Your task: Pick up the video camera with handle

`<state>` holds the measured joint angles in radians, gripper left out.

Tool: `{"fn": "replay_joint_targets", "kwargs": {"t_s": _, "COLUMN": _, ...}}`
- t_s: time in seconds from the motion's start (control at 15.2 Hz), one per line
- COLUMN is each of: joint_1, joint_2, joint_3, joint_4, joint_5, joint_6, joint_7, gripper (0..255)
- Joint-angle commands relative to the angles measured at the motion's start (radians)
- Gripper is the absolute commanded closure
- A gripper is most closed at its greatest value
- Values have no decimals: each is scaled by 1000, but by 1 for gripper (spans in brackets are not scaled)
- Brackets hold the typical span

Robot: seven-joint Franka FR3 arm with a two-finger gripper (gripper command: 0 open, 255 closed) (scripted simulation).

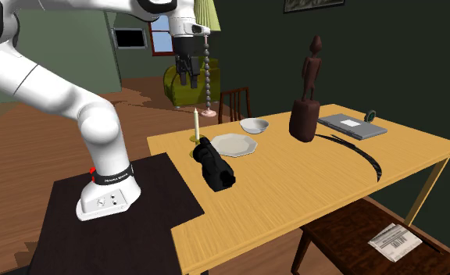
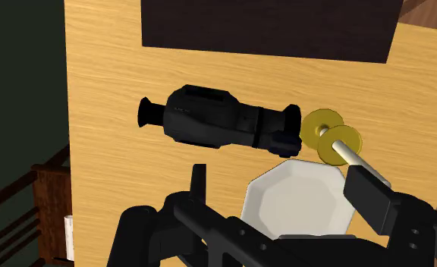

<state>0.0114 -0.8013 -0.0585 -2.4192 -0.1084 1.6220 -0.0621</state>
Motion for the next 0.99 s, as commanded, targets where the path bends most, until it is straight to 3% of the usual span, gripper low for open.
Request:
{"fn": "replay_joint_targets", "kwargs": {"t_s": 0.0, "joint_1": 0, "joint_2": 0, "joint_3": 0, "joint_4": 0, "joint_5": 0, "joint_6": 0, "joint_7": 0, "gripper": 0}}
{"fn": "replay_joint_targets", "kwargs": {"t_s": 0.46, "joint_1": 109, "joint_2": 24, "joint_3": -199, "joint_4": -189, "joint_5": -103, "joint_6": 245, "joint_7": -460, "gripper": 0}}
{"fn": "replay_joint_targets", "kwargs": {"t_s": 0.92, "joint_1": 236, "joint_2": 182, "joint_3": -423, "joint_4": -279, "joint_5": -185, "joint_6": 511, "joint_7": -928, "gripper": 0}}
